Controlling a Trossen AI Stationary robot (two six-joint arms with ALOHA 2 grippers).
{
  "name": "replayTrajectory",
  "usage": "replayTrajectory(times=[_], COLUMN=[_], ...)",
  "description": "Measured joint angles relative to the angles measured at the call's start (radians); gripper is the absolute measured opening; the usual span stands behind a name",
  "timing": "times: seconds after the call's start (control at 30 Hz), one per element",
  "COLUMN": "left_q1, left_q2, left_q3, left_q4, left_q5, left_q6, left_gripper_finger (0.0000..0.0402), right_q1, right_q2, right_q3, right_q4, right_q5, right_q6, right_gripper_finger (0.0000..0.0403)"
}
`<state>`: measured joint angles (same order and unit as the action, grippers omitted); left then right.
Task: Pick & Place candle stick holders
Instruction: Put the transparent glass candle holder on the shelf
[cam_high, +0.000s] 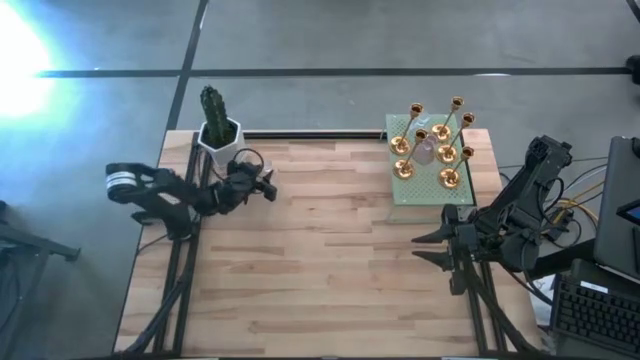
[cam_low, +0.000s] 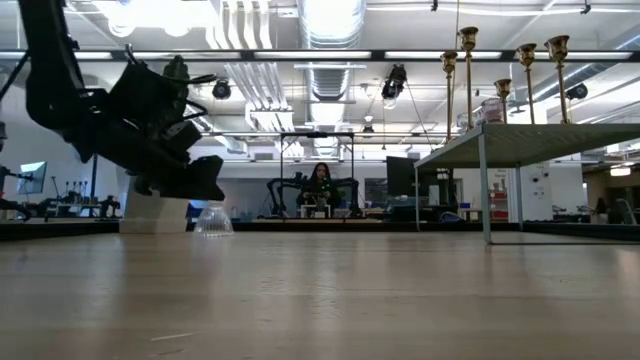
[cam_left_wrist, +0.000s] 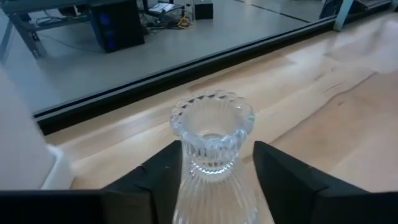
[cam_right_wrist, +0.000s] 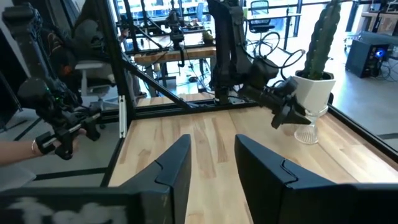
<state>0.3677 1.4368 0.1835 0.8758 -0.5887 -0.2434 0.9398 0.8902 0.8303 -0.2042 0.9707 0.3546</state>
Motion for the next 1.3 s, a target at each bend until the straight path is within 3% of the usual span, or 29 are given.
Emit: replayTrajectory(times=[0.37, 0.7, 0.87, 1.13, 1.3], left_q1=[0.001, 0.001, -0.001, 0.004, 0.008], left_q2=[0.157, 0.168, 0.148, 0.147, 0.174], left_q3=[0.074, 0.073, 0.076, 0.086, 0.126], left_q4=[0.162, 0.153, 0.171, 0.168, 0.167], left_q5=[0.133, 0.162, 0.288, 0.283, 0.283], left_q6=[0.119, 0.071, 0.041, 0.070, 0.157], left_gripper_finger=[0.0011, 0.0006, 0.0056, 0.0215, 0.0292], right_q1=[0.000, 0.001, 0.001, 0.000, 0.000], right_q2=[0.000, 0.000, 0.000, 0.000, 0.000], right_q3=[0.000, 0.000, 0.000, 0.000, 0.000], right_q4=[0.000, 0.001, 0.001, 0.000, -0.001], right_q5=[-0.001, -0.004, -0.004, -0.004, -0.003], right_q6=[0.006, 0.012, 0.012, -0.015, -0.025], right_gripper_finger=[0.0119, 0.0107, 0.0113, 0.0117, 0.0110])
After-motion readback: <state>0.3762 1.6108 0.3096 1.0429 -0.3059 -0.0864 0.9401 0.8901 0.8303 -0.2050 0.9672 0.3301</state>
